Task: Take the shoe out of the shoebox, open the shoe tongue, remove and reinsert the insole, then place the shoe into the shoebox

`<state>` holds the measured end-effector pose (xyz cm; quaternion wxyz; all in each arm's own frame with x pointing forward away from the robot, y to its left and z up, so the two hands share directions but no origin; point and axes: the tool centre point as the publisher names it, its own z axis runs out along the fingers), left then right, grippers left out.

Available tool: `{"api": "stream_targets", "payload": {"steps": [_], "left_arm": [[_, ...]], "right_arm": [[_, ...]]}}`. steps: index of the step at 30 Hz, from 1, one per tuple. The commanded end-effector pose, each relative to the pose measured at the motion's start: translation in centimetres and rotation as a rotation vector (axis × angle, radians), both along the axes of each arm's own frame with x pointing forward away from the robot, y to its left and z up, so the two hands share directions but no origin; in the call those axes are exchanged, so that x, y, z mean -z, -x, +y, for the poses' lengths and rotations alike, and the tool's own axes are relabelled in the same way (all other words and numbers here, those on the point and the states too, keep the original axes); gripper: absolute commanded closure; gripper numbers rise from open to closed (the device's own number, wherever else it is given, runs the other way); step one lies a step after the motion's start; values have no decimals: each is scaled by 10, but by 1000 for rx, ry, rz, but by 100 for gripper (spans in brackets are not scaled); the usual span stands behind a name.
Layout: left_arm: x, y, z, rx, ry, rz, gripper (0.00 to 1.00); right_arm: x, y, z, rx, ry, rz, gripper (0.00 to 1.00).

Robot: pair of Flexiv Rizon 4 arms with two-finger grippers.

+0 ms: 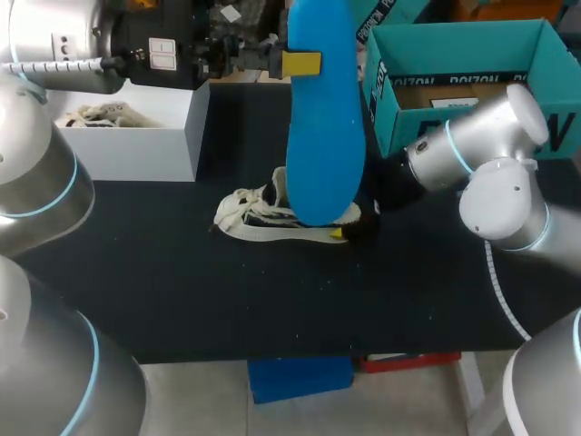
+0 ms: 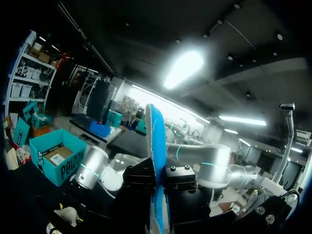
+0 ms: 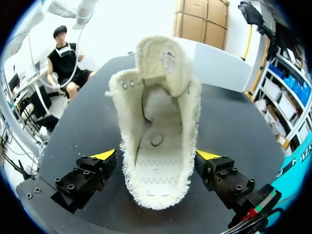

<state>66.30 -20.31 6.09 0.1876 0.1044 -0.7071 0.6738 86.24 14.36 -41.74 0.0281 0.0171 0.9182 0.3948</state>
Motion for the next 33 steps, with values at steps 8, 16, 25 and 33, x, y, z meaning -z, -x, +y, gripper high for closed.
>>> {"api": "stream_targets", "payload": {"steps": [8, 16, 25, 33], "left_arm": [[0, 1, -2, -4, -2, 1, 100], [0, 1, -2, -4, -2, 1, 100], [0, 1, -2, -4, -2, 1, 100], [0, 1, -2, -4, -2, 1, 100]], "right_arm": [[12, 3, 1, -6, -96, 18, 0], [1, 5, -7, 0, -56, 14, 0], [-22, 3, -21, -4, 10, 18, 0], [-36, -10, -30, -9, 262, 49, 0]]}}
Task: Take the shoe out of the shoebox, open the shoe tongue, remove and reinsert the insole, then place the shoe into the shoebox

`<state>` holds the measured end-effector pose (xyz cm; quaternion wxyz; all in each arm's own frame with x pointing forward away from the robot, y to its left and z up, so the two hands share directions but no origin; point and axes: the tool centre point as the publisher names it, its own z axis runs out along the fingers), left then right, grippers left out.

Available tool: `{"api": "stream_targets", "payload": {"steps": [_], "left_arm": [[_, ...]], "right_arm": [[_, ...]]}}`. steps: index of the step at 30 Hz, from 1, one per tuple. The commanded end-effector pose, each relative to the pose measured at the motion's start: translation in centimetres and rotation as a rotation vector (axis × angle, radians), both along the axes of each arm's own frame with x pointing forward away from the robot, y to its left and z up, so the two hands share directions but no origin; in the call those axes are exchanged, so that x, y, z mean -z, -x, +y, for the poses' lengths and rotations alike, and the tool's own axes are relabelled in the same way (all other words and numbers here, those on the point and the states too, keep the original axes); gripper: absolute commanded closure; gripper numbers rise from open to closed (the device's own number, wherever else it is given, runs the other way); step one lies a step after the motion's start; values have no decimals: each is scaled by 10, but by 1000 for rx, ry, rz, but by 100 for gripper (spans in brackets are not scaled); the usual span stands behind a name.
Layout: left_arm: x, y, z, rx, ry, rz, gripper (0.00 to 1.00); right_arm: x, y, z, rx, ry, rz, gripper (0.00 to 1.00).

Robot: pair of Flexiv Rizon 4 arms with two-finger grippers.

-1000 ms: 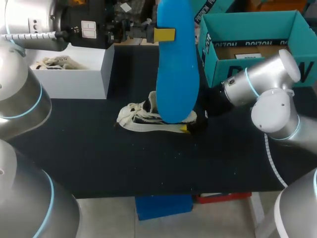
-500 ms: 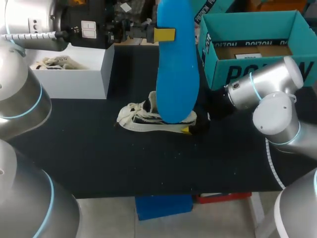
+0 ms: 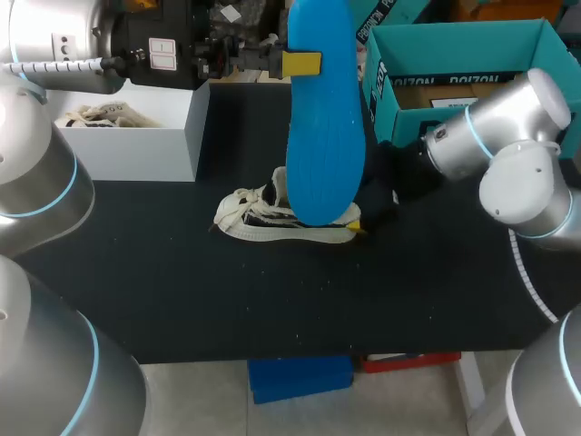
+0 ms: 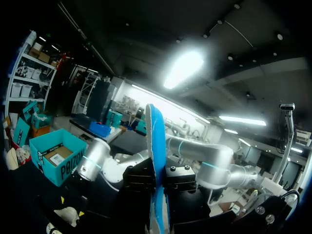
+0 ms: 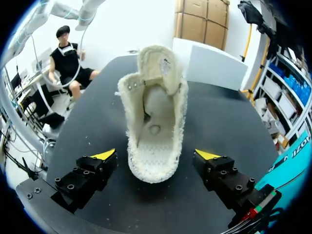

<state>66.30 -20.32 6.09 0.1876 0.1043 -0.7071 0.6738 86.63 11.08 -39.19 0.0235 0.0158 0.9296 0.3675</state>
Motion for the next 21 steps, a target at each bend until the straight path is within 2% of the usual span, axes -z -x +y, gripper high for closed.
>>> {"api": "stream_targets", "payload": {"steps": [1, 4, 6, 13, 15, 21], "left_arm": [[0, 0, -2, -4, -2, 1, 100], [0, 0, -2, -4, -2, 1, 100], [0, 0, -2, -4, -2, 1, 100], [0, 0, -2, -4, -2, 1, 100], [0, 0, -2, -4, -2, 1, 100], [0, 0, -2, -4, -2, 1, 100]], "right_arm": [[-9, -8, 3, 13, 226, 41, 0], [-12, -10, 6, 16, 334, 49, 0], [-14, -11, 8, 54, 328, 35, 0], [-26, -12, 15, 120, 520, 20, 0], [-25, -14, 18, 111, 599, 21, 0], [-20, -24, 29, 89, 696, 42, 0]]}}
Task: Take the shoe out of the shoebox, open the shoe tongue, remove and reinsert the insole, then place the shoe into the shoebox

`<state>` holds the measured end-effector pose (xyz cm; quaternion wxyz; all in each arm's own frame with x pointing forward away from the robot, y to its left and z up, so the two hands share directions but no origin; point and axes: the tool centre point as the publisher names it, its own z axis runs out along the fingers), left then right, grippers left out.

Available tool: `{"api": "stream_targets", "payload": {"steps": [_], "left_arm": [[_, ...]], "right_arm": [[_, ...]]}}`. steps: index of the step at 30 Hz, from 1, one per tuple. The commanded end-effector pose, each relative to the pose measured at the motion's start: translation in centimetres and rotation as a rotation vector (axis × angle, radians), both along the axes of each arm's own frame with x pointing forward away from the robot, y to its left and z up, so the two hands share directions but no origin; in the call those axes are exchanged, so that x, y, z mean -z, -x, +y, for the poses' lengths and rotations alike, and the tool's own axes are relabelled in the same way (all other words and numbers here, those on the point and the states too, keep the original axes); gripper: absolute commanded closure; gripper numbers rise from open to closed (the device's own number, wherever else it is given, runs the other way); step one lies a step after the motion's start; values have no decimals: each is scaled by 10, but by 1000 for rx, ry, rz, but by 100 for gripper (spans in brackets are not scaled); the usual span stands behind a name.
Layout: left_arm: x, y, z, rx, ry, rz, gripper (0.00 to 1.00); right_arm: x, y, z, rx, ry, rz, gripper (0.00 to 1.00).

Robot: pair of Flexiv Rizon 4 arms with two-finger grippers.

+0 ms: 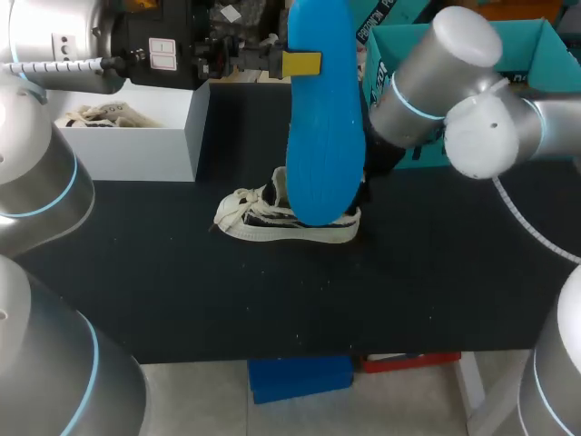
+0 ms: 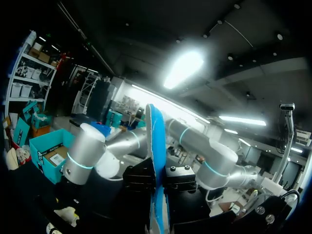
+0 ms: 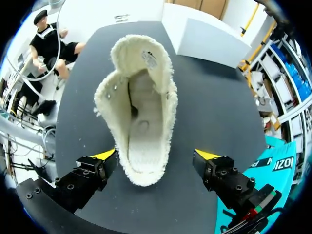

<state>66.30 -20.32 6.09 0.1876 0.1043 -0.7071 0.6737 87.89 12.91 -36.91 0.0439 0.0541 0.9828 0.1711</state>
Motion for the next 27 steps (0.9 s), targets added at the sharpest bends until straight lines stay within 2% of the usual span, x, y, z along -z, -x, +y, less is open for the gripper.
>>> {"api": "stream_targets", "payload": {"steps": [1, 11, 27], "left_arm": [[0, 0, -2, -4, -2, 1, 100], [0, 0, -2, -4, -2, 1, 100], [0, 0, -2, -4, -2, 1, 100]], "right_arm": [[3, -13, 13, -2, 294, 55, 0], [4, -31, 33, -10, 332, 50, 0], [26, -41, 61, -4, 352, 101, 0]]}}
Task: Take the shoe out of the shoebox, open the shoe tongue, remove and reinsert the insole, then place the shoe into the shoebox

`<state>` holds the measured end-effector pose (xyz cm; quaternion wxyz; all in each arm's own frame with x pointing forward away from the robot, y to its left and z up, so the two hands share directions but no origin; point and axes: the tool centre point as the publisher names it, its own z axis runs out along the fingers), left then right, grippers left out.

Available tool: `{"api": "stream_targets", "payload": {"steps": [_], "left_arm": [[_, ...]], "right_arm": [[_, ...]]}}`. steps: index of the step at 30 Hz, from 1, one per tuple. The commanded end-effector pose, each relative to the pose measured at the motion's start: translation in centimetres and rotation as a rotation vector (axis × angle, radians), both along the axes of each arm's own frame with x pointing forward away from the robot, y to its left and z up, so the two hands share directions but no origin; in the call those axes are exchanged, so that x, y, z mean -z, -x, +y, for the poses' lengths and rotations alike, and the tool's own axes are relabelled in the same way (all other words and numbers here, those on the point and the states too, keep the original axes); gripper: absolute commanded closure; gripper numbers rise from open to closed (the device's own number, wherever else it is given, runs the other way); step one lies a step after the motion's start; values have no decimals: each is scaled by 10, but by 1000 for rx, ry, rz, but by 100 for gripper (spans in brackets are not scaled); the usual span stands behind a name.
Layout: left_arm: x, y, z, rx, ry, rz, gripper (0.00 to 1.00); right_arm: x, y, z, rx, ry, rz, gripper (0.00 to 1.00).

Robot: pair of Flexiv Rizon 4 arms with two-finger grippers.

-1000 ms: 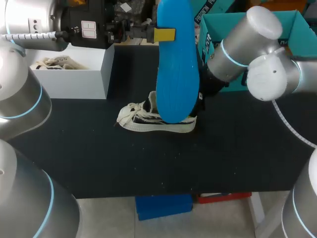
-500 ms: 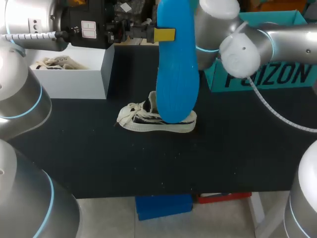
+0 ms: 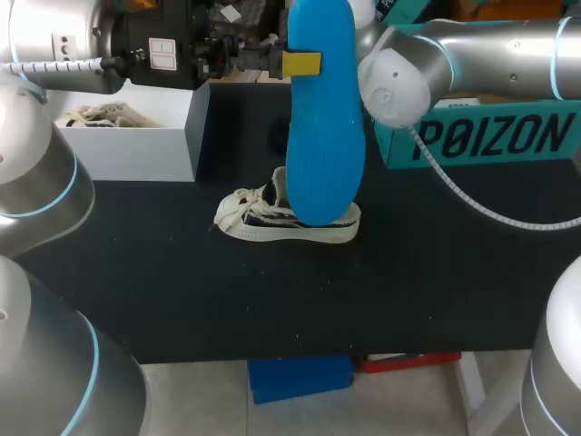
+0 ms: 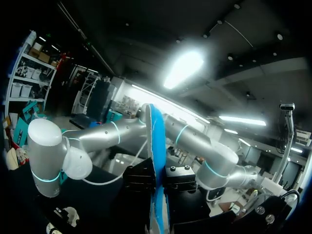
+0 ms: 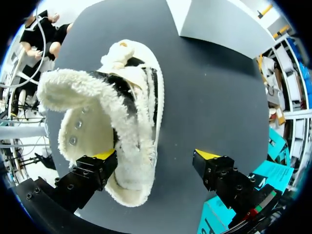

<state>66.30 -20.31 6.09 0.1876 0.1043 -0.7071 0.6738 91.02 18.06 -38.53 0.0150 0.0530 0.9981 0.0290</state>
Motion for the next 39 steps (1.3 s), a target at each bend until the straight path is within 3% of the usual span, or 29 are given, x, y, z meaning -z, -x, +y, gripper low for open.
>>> {"api": "stream_targets", "payload": {"steps": [1, 6, 8, 9, 11, 12, 13, 36, 39], "left_arm": [[0, 0, -2, -4, -2, 1, 100], [0, 0, -2, -4, -2, 1, 100], [0, 0, -2, -4, -2, 1, 100], [0, 0, -2, -4, -2, 1, 100], [0, 0, -2, -4, -2, 1, 100], [0, 0, -2, -4, -2, 1, 100], [0, 0, -2, -4, -2, 1, 100], [0, 0, -2, -4, -2, 1, 100], [0, 0, -2, -4, -2, 1, 100]], "right_arm": [[11, -10, 10, -2, 66, 30, 0], [20, -10, 11, 4, 52, 41, 0], [22, -9, 11, 11, 41, 44, 24], [23, -8, 11, 12, 40, 45, 49], [24, -6, 10, 15, 38, 48, 73], [25, -5, 10, 21, 38, 54, 93], [26, -5, 10, 21, 33, 59, 100], [26, -5, 10, 21, 33, 59, 100], [6, -2, 3, 112, 37, 49, 100]]}}
